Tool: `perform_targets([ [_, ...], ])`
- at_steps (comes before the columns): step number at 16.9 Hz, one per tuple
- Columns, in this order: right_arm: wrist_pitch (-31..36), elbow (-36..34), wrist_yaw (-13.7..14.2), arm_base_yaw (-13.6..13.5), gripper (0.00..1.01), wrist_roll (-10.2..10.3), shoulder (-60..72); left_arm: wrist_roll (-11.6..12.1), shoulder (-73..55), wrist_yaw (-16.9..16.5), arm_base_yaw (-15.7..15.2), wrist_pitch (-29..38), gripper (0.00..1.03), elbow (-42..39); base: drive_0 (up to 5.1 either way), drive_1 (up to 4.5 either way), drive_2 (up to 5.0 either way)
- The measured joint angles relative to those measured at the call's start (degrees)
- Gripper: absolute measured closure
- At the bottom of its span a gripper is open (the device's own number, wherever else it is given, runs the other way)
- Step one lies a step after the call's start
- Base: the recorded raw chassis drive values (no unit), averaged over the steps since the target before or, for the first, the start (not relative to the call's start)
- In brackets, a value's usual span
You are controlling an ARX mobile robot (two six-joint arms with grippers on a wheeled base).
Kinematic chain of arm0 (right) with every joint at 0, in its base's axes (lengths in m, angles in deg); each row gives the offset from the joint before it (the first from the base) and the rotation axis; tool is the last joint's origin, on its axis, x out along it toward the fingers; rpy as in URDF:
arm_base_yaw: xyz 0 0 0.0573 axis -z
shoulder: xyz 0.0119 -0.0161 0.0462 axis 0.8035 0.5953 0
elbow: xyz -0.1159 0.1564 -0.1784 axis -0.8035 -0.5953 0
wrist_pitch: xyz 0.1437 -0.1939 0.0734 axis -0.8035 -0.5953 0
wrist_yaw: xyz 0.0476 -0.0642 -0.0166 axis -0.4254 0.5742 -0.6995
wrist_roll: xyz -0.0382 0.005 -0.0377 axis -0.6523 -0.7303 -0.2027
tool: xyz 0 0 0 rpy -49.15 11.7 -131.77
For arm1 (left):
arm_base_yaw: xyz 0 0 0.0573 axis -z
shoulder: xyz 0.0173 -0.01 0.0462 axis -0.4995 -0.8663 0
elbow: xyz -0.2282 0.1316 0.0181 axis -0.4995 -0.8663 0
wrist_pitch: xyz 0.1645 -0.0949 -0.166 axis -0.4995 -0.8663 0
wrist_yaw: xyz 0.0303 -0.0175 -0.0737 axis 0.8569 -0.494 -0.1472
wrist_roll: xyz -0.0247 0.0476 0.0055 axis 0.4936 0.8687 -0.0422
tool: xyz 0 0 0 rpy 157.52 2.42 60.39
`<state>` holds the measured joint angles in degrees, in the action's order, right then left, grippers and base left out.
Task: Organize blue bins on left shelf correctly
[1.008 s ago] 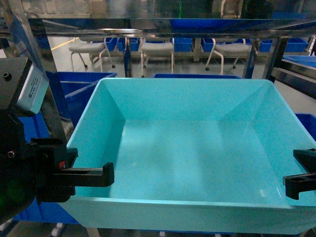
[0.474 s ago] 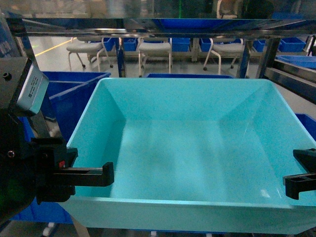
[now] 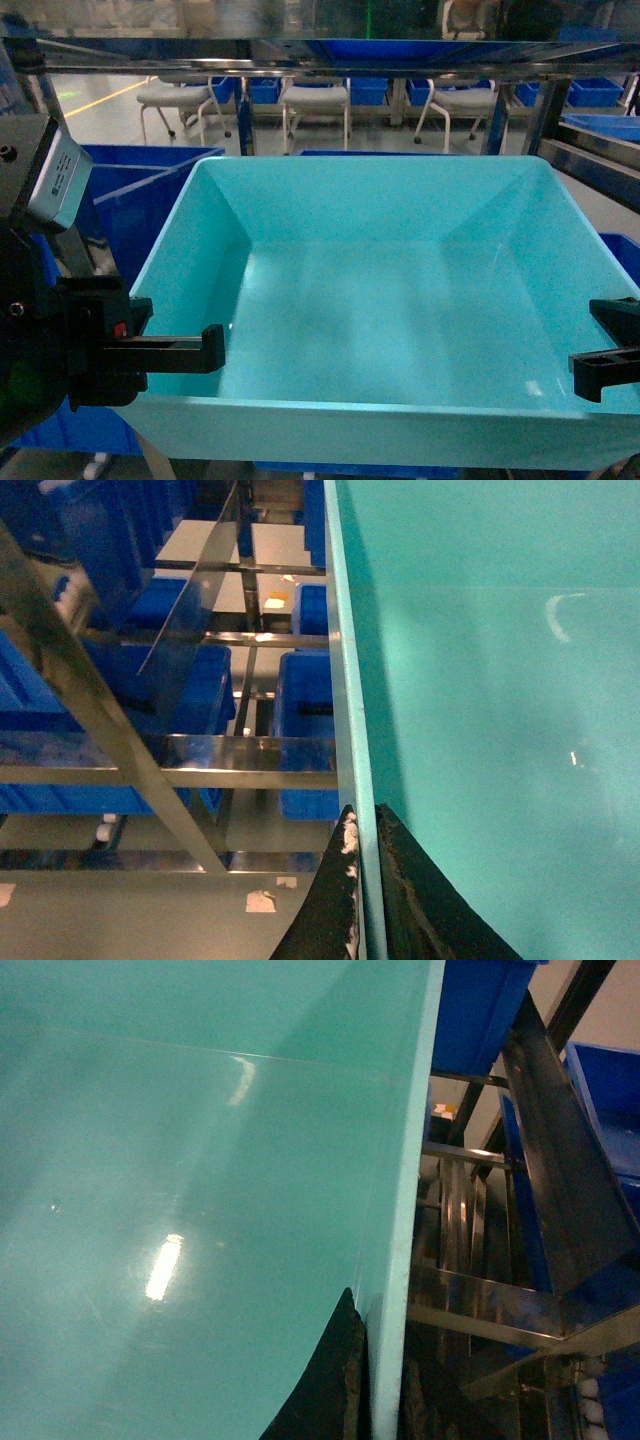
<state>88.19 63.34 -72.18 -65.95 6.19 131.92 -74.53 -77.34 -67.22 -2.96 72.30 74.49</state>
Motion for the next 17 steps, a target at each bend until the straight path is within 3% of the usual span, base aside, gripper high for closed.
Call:
perform_targets([
  [9, -0.2, 0.0, 0.0, 0.2, 0.99, -0.1, 0.3, 0.0, -0.1, -0.1, 0.2, 0.1, 1.01, 0.0, 0.0, 0.0, 0.0],
  [12, 1.8, 4.9, -1.1, 1.4, 0.99, -0.3, 10.1, 1.2, -8.8, -0.1, -1.4, 6.8, 1.01, 1.6, 0.0, 0.0, 0.0],
  [14, -1.7, 9.8, -2.3, 2.1, 0.99, 0.5, 15.2, 1.8, -15.1, -0.9, -2.8, 8.9, 1.01, 4.2, 0.0, 0.0, 0.0],
  [17, -5.1, 16.9, -2.9, 2.6, 0.99, 0.7, 18.6, 2.2, -21.5, -2.6, -5.3, 6.9, 1.01, 11.6, 0.0, 0.0, 0.0],
])
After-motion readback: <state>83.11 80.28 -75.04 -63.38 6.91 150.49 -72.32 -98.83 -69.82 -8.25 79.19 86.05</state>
